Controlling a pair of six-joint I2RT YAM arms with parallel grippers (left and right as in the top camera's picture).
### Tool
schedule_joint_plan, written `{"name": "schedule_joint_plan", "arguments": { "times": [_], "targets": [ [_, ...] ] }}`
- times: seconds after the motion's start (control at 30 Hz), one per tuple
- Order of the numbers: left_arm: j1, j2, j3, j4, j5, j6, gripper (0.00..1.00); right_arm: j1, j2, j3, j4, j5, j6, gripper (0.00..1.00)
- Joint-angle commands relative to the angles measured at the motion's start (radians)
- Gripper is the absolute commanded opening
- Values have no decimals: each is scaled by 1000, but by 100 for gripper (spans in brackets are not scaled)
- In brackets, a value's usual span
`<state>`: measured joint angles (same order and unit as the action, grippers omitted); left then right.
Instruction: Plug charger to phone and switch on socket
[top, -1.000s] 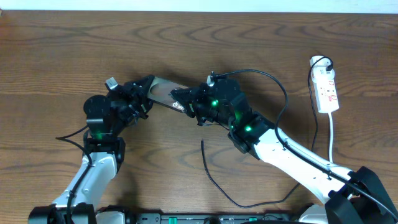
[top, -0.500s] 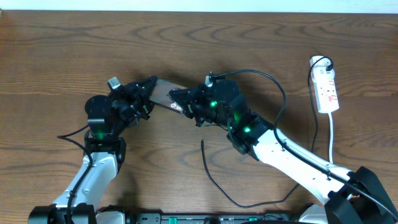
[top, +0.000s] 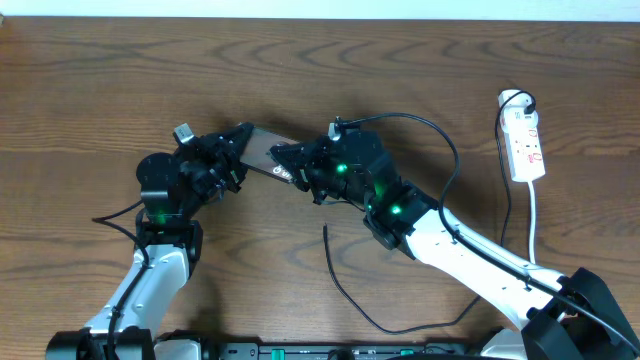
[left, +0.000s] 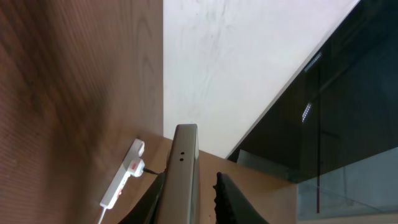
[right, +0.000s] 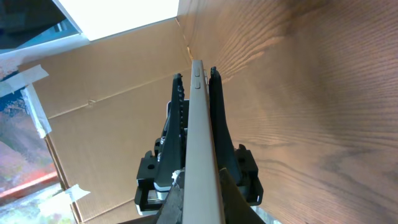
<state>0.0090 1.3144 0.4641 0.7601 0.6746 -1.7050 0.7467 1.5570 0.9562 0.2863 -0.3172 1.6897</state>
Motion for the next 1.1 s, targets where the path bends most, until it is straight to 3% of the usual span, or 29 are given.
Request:
{"name": "schedule_joint_plan", "arguments": {
  "times": [0.0, 0.13, 0.23, 0.77, 0.9, 1.07],
  "targets": [
    [-6, -9, 0, 5, 5, 10, 19, 14, -3, 16, 14, -7, 8, 1],
    [-6, -9, 0, 5, 5, 10, 19, 14, -3, 16, 13, -7, 8, 1],
    [-6, -9, 0, 5, 5, 10, 8, 14, -3, 16, 13, -6, 8, 1],
    [-6, -9, 0, 5, 1, 9, 7, 14, -3, 16, 13, -6, 8, 1],
    [-6, -9, 0, 5, 0, 9, 7, 14, -3, 16, 12, -6, 8, 17],
    [-6, -9, 0, 5, -3, 9, 7, 14, -3, 16, 9, -6, 7, 69]
  ]
}}
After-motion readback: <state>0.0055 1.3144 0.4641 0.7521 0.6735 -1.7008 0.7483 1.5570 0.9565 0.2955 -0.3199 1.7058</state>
